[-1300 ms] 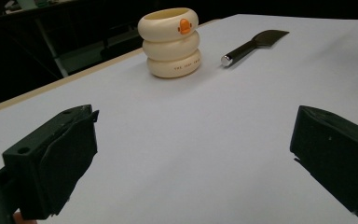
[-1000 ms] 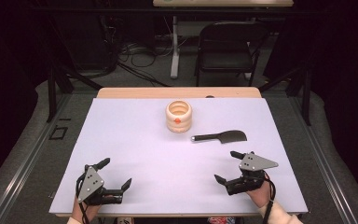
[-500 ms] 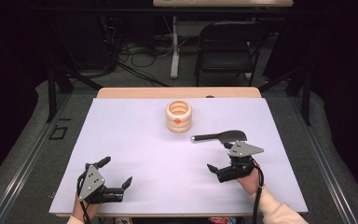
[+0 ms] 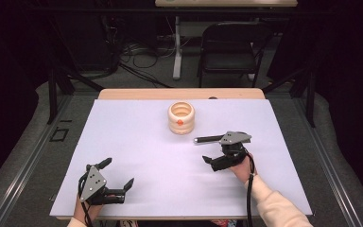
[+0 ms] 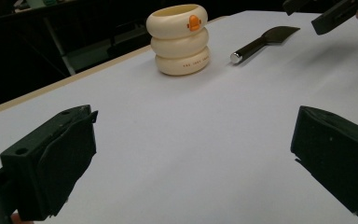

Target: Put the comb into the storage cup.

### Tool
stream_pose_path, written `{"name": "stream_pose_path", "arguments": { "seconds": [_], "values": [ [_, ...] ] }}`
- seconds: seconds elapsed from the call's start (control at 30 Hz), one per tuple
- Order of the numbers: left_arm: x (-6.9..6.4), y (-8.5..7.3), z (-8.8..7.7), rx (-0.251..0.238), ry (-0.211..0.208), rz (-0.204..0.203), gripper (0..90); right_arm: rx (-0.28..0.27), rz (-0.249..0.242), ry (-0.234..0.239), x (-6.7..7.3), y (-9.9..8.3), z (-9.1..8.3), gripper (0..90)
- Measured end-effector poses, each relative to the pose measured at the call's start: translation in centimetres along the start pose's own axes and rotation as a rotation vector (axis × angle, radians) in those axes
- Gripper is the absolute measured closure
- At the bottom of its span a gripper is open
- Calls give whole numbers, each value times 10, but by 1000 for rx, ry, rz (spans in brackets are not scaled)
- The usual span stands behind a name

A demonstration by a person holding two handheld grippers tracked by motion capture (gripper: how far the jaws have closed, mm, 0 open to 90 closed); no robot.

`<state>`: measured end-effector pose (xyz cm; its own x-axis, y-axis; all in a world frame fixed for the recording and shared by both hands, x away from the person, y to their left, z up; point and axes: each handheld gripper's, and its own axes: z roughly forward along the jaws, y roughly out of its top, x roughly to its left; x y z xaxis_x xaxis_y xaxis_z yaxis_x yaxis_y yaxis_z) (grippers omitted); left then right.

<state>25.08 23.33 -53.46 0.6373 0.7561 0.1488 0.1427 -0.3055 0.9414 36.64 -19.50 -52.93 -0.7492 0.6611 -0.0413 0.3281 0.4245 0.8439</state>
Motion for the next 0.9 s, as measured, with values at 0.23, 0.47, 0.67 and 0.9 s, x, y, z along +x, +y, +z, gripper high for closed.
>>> {"name": "stream_pose_path", "arguments": {
  "seconds": [0.23, 0.47, 0.67, 0.9],
  "values": [
    [0, 0, 1, 5, -5, -4, 0, 9, 8, -14, -8, 7, 8, 0],
    [1, 1, 1, 11, 0, 4, 0, 34, 41, -30, -21, 15, 22, 0],
    [2, 0, 2, 19, -4, 1, 0, 65, 57, -24, -29, 21, 40, 0],
    [2, 0, 2, 20, -11, -3, 0, 89, 85, -19, -38, 25, 52, 0]
  ]
}}
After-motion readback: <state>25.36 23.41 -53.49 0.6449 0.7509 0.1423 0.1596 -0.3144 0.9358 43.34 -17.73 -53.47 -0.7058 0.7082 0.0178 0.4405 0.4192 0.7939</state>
